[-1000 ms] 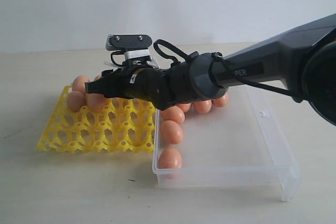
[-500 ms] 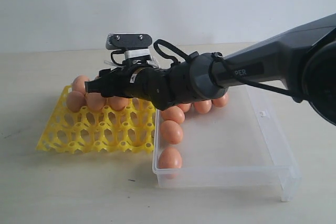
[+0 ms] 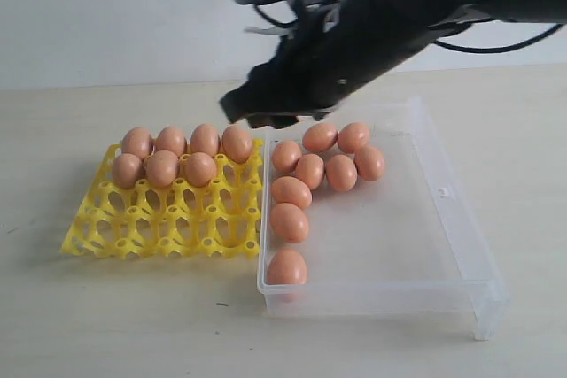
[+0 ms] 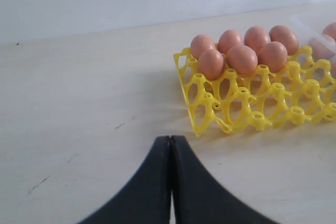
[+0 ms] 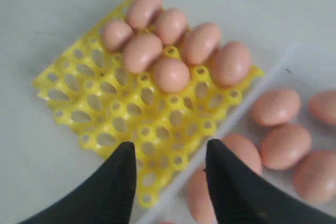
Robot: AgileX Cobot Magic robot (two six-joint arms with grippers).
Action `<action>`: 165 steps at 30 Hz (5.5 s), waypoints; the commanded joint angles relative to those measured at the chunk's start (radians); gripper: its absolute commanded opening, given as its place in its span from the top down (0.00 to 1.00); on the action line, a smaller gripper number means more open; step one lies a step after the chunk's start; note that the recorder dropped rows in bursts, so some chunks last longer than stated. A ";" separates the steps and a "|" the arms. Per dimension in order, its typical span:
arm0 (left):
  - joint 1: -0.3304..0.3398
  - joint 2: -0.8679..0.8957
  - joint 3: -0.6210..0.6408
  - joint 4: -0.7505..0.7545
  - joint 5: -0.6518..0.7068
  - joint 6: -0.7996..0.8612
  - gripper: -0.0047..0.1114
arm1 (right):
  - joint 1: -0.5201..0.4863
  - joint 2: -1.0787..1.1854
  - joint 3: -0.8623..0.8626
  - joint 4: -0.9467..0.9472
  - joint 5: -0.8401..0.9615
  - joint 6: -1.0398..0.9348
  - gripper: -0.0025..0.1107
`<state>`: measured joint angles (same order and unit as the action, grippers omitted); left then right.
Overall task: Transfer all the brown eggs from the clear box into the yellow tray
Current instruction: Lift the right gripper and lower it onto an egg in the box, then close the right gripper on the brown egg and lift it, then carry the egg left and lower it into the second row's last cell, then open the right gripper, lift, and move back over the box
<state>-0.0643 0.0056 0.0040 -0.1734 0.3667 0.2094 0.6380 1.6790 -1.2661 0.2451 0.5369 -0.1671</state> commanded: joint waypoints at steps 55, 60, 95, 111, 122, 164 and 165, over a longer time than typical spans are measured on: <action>-0.004 -0.006 -0.004 0.002 -0.008 0.000 0.96 | -0.394 0.481 -0.321 0.032 0.129 -0.102 0.98; -0.004 -0.006 -0.004 0.002 -0.008 0.000 0.96 | -0.338 0.225 -0.094 0.062 -0.164 -0.094 0.98; -0.004 -0.006 -0.004 0.002 -0.008 0.000 0.96 | 0.094 0.490 -0.037 0.093 -0.858 0.040 0.98; -0.004 -0.006 -0.004 0.002 -0.008 0.000 0.96 | 0.081 0.502 -0.036 0.120 -0.830 0.038 0.98; -0.004 -0.006 -0.004 0.002 -0.008 0.000 0.96 | 0.069 0.502 -0.036 0.120 -0.830 0.036 0.98; -0.004 -0.006 -0.004 0.002 -0.008 0.000 0.96 | 0.048 -0.040 0.027 0.001 -0.203 -0.058 0.95; -0.004 -0.006 -0.004 0.002 -0.008 0.000 0.96 | 0.032 -0.077 0.048 -0.006 -0.165 -0.053 0.93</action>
<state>-0.0643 0.0056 0.0040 -0.1734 0.3667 0.2094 0.7035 1.6935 -1.2645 0.2735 0.2453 -0.2031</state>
